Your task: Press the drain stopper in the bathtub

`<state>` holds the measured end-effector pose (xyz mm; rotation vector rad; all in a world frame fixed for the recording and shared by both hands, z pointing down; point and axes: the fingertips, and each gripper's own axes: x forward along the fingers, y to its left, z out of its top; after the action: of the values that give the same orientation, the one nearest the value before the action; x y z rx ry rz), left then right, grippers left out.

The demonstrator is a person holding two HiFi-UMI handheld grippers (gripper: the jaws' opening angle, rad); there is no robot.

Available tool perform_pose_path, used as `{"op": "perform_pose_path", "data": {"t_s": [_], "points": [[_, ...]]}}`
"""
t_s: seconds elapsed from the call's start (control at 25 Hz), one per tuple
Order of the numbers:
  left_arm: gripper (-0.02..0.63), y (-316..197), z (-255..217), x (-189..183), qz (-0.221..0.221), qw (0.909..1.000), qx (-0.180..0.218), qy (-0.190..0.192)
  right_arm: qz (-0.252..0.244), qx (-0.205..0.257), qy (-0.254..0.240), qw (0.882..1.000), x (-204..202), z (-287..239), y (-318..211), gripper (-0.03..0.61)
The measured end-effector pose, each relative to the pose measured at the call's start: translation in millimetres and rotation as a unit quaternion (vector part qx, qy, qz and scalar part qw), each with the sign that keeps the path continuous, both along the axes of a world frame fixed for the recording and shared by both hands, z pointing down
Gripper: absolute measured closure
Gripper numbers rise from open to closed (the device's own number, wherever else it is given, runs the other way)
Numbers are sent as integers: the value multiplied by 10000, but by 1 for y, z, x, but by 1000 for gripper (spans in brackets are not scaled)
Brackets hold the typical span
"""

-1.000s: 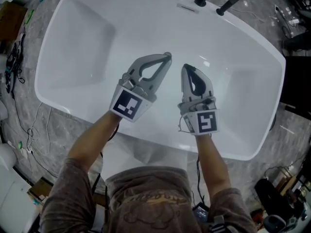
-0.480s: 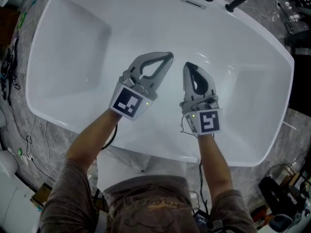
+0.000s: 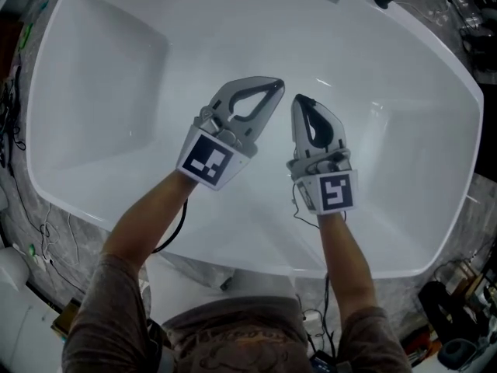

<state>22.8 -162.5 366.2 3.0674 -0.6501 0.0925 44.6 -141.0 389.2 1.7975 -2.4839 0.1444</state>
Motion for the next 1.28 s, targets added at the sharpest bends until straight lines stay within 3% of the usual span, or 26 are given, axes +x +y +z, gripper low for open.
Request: {"op": "perform_pose_path", "data": {"t_s": [0.32, 0.88, 1.28], "points": [[614, -8, 39, -2, -10, 9999, 120, -1, 93, 88, 38, 9999, 1, 39, -7, 578], [614, -20, 136, 7, 96, 9999, -39, -78, 134, -135, 85, 9998, 12, 132, -22, 578], [614, -28, 179, 10, 124, 9998, -74, -159, 57, -213, 158, 9996, 13, 170, -37, 578]]}}
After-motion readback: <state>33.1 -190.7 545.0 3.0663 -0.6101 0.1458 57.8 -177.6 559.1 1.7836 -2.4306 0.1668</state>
